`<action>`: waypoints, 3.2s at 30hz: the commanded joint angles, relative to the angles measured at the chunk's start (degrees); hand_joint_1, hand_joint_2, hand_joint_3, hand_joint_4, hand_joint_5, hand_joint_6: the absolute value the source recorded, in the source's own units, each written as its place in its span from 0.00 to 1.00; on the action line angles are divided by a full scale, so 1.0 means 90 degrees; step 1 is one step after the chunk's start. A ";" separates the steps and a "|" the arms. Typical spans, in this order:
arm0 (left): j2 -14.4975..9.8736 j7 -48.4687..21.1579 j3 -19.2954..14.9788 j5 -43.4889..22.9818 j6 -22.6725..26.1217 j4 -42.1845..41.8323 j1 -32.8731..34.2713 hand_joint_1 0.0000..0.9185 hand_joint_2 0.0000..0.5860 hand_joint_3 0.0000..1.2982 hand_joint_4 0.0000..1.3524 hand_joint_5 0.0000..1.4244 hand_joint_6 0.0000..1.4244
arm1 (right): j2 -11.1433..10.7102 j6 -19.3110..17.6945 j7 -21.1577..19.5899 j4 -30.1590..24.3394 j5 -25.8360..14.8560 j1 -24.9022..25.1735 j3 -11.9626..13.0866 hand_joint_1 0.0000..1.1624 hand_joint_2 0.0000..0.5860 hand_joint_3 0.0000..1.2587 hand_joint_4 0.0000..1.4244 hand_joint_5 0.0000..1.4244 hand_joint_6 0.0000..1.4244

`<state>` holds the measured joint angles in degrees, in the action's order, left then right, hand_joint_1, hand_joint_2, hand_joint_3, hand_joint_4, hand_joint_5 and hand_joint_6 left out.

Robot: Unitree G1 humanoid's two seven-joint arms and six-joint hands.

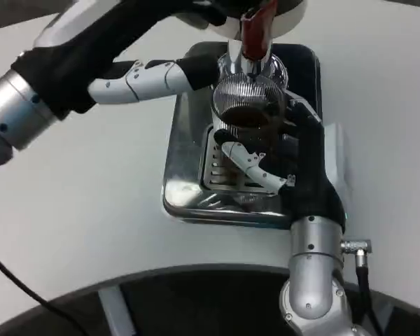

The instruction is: Grasp the cup under the faucet to collect the drink, then remove the cup.

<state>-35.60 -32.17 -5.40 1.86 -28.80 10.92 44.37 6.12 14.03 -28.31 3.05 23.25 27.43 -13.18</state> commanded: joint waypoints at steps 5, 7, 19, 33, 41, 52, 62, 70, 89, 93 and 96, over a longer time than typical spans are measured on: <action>-0.0168 0.0279 -0.0497 -0.0310 -0.0077 -0.0397 -0.0673 0.00 0.18 0.18 0.19 0.24 0.25 | 0.0160 0.0187 0.0126 -0.0150 0.0011 -0.0474 0.0092 0.66 0.45 0.34 0.33 0.38 0.36; -0.0184 0.0342 -0.0617 -0.0346 -0.0061 -0.0454 -0.0838 0.00 0.18 0.19 0.20 0.25 0.26 | 0.0157 0.0192 0.0151 -0.0200 0.0025 -0.0513 0.0101 0.66 0.45 0.34 0.33 0.38 0.36; -0.0289 0.0536 -0.1055 -0.0426 0.0058 -0.0732 -0.1717 0.00 0.18 0.22 0.23 0.28 0.29 | 0.0178 0.0207 0.0218 -0.0381 0.0205 -0.0687 0.0086 0.66 0.46 0.35 0.34 0.39 0.37; -0.0239 0.0752 -0.1444 -0.0470 0.0311 -0.1249 -0.2948 0.00 0.19 0.23 0.24 0.28 0.30 | 0.0116 0.0100 0.0183 -0.0542 0.0447 -0.0883 0.0093 0.66 0.47 0.37 0.35 0.41 0.38; -0.0227 0.0882 -0.1469 -0.0423 0.0319 -0.1295 -0.3336 0.00 0.20 0.23 0.24 0.28 0.30 | 0.0056 0.0047 0.0197 -0.0684 0.0532 -0.1015 0.0126 0.66 0.47 0.39 0.37 0.42 0.40; -0.0203 0.0979 -0.1496 -0.0398 0.0310 -0.1311 -0.3803 0.00 0.20 0.23 0.25 0.28 0.30 | -0.0054 -0.0055 0.0203 -0.0943 0.0601 -0.1230 0.0165 0.66 0.47 0.41 0.39 0.45 0.45; -0.0197 0.0999 -0.1479 -0.0391 0.0313 -0.1345 -0.3972 0.00 0.20 0.23 0.25 0.28 0.30 | -0.0099 -0.0343 0.0124 -0.1202 0.0662 -0.1446 0.0164 0.68 0.46 0.46 0.43 0.51 0.53; -0.0174 0.1027 -0.1435 -0.0328 0.0358 -0.1362 -0.4035 0.00 0.20 0.23 0.25 0.28 0.30 | -0.0163 -0.0483 0.0129 -0.1510 0.0698 -0.1643 0.0224 0.68 0.44 0.47 0.45 0.55 0.57; -0.0157 0.0994 -0.1168 -0.0063 0.0490 -0.1331 -0.4101 0.00 0.19 0.22 0.21 0.24 0.26 | -0.0271 -0.0759 0.0463 -0.2257 0.0665 -0.2351 0.0227 0.71 0.42 0.51 0.52 0.64 0.69; -0.0146 0.0996 -0.1119 -0.0015 0.0496 -0.1378 -0.4141 0.00 0.19 0.22 0.21 0.24 0.26 | -0.0304 -0.0803 0.0547 -0.2441 0.0690 -0.2447 0.0219 0.71 0.42 0.52 0.53 0.65 0.70; -0.0136 0.0997 -0.1063 0.0004 0.0503 -0.1406 -0.4160 0.00 0.19 0.22 0.21 0.24 0.26 | -0.0328 -0.0834 0.0619 -0.2556 0.0687 -0.2524 0.0217 0.71 0.42 0.52 0.53 0.66 0.71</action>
<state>-37.27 -23.81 -15.63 0.83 -24.63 -1.08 8.55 3.18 9.57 -23.11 -16.71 29.66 5.69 -11.06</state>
